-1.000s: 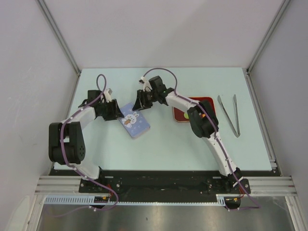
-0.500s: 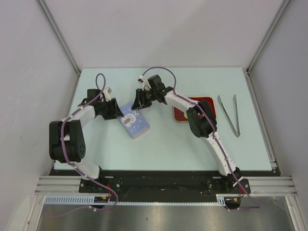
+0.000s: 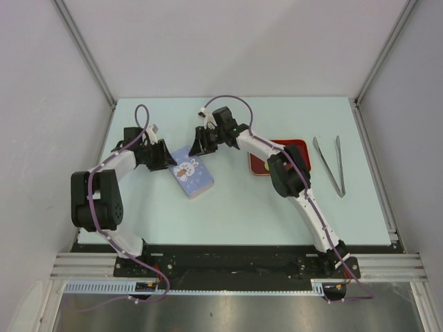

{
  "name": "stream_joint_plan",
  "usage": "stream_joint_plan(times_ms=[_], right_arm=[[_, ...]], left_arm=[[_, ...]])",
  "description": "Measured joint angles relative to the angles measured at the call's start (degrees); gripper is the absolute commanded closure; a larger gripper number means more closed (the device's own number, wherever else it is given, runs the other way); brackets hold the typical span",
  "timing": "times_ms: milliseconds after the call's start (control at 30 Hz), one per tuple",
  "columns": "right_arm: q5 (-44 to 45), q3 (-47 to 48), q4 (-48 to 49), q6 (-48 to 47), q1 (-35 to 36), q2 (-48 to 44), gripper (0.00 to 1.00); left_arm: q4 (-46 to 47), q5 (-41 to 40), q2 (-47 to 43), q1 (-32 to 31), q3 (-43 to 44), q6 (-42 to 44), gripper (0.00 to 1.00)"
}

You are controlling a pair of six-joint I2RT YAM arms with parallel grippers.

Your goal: Pack the cookies

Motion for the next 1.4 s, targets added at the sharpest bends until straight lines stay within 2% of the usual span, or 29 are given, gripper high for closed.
stream_joint_plan(times_ms=[400, 600, 1400], right_arm=[[-0.2, 1.3, 0.2, 0.1, -0.2, 0.8, 0.61], [-0.3, 2.7, 0.7, 0.6, -0.3, 2.1, 0.49], [-0.8, 3.9, 3.1, 1.8, 0.5, 3.7, 0.49]], left_arm=[[1.2, -0.1, 0.8, 0.5, 0.1, -2.0, 0.57], [2.2, -0.6, 1.4, 0.6, 0.5, -2.7, 0.49], [1.4, -6.3, -0.6, 0.1, 1.0, 0.8, 0.42]])
